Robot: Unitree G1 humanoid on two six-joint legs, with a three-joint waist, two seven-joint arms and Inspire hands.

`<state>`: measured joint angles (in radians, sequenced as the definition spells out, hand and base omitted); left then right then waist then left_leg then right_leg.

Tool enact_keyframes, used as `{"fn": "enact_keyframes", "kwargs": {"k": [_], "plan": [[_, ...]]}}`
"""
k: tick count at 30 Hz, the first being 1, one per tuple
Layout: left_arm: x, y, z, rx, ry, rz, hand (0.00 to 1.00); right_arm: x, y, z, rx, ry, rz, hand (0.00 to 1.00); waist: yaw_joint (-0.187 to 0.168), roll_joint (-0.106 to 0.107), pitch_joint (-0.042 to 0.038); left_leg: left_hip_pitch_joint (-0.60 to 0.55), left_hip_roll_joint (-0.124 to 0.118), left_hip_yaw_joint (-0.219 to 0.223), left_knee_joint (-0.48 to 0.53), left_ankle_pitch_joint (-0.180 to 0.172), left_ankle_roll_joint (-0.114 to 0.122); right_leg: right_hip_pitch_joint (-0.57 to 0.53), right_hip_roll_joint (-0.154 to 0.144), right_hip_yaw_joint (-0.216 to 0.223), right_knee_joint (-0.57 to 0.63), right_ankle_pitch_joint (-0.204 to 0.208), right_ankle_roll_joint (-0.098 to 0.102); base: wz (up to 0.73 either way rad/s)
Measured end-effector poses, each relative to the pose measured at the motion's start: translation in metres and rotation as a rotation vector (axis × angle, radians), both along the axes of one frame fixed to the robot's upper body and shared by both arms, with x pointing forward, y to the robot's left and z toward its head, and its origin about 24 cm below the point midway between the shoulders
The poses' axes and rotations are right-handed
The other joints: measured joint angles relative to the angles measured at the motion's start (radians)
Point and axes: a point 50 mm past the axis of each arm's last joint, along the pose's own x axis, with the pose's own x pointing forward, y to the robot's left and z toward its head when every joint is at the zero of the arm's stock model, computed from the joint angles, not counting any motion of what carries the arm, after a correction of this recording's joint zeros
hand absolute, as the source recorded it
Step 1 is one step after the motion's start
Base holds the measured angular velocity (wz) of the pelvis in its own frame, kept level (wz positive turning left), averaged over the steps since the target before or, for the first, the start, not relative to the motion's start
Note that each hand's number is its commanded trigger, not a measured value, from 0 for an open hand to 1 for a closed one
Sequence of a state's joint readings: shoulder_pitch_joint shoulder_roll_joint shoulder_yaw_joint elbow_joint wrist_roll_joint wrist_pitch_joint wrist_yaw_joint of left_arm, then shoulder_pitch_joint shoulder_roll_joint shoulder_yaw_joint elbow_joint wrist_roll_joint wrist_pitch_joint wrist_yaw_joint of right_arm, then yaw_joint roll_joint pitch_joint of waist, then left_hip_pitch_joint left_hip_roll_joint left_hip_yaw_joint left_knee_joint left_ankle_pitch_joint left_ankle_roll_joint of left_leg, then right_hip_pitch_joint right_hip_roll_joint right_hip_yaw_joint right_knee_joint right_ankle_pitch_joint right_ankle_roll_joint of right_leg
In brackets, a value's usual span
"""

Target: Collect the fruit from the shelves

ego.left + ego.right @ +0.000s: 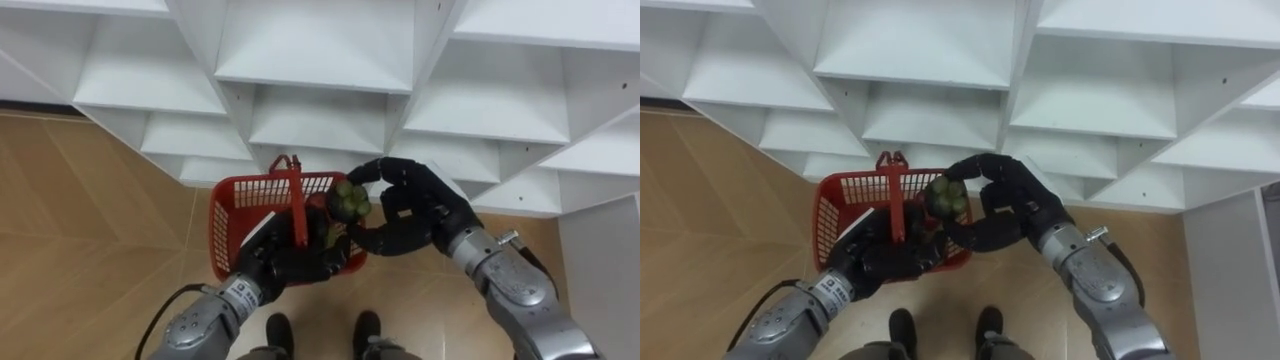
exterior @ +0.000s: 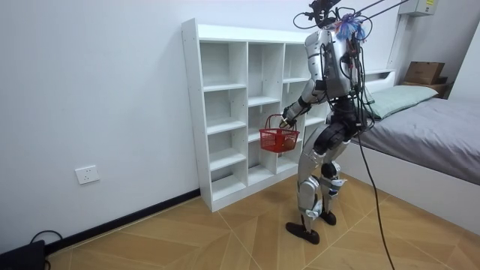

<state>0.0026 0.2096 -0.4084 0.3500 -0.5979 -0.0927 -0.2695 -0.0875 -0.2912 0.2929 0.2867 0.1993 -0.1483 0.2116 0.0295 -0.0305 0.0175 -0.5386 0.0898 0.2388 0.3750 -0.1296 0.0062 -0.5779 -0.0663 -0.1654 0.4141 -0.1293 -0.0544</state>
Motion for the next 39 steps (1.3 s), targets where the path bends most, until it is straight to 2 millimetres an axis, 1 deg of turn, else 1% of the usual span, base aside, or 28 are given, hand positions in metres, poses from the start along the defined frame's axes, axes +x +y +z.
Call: {"fn": "enact_keyframes", "kwargs": {"k": [5,6,7,8,9,10,11,16,27,39], "plan": [[-0.0003,-0.0001,0.0000,-0.003,0.000,-0.003,1.00,0.0000,0.0029,-0.0002,0.009,-0.001,-0.003,1.00,-0.004,-0.001,-0.0002,0.000,0.000,0.001,-0.003,0.000,0.000,-0.001,-0.001,0.002,0.000,0.000,0.000,0.00],[-0.0003,-0.0006,0.0004,-0.004,-0.002,-0.005,1.00,0.0001,0.0028,-0.0001,0.011,-0.001,-0.004,0.96,-0.005,-0.002,-0.0002,0.000,0.000,0.001,-0.003,0.000,0.000,-0.001,-0.001,0.002,0.000,0.000,0.000,0.00],[-0.0004,-0.0006,0.0007,-0.004,-0.003,-0.006,1.00,0.0000,0.0029,0.0000,0.011,-0.002,-0.003,0.65,-0.006,-0.003,-0.0003,0.000,0.000,0.001,-0.003,0.000,0.000,-0.001,-0.001,0.002,0.000,0.000,0.000,0.00],[-0.0004,-0.0005,0.0009,-0.004,-0.004,-0.006,1.00,0.0001,0.0031,0.0004,0.012,-0.003,-0.003,0.52,-0.008,-0.004,-0.0008,0.000,-0.001,0.001,-0.003,0.000,0.000,-0.001,0.000,0.002,0.000,0.000,0.000,0.00],[-0.0003,-0.0003,0.0012,-0.004,-0.005,-0.006,1.00,0.0002,0.0031,0.0006,0.012,-0.004,-0.002,0.33,-0.010,-0.004,-0.0009,0.000,-0.001,0.001,-0.003,0.000,0.000,-0.001,0.000,0.003,0.000,0.000,0.000,0.00],[-0.0004,-0.0002,0.0012,-0.004,-0.005,-0.007,1.00,0.0002,0.0032,0.0006,0.012,-0.004,-0.002,0.08,-0.012,-0.004,-0.0009,0.000,-0.001,0.001,-0.003,0.000,0.000,-0.001,0.000,0.003,0.000,0.000,0.001,0.00],[-0.0006,-0.0001,0.0012,-0.004,-0.005,-0.007,1.00,0.0002,0.0032,0.0006,0.012,-0.004,-0.002,0.01,-0.015,-0.005,-0.0010,0.000,-0.001,0.001,-0.003,0.000,0.000,-0.001,-0.001,0.003,0.000,0.000,0.001,0.00],[-0.0007,0.0018,0.0021,-0.003,-0.011,-0.011,1.00,-0.0001,0.0036,0.0002,0.005,-0.006,-0.001,0.00,-0.030,-0.006,-0.0008,0.000,0.001,0.002,0.002,0.000,0.000,0.000,-0.001,0.002,-0.001,0.000,0.001,0.00],[-0.0006,0.0026,0.0025,-0.003,-0.014,-0.014,1.00,0.0000,0.0047,0.0012,0.002,-0.008,0.018,0.00,-0.030,-0.013,-0.0013,0.000,0.002,0.002,0.003,0.000,0.000,-0.001,0.000,0.001,0.001,0.000,0.000,0.00],[-0.0005,0.0024,0.0026,-0.003,-0.015,-0.015,1.00,0.0000,0.0048,0.0011,0.001,-0.008,0.018,0.00,-0.028,-0.013,-0.0012,0.000,0.002,0.002,0.003,0.000,0.000,-0.001,0.000,0.001,0.001,0.000,0.000,0.00]]}}
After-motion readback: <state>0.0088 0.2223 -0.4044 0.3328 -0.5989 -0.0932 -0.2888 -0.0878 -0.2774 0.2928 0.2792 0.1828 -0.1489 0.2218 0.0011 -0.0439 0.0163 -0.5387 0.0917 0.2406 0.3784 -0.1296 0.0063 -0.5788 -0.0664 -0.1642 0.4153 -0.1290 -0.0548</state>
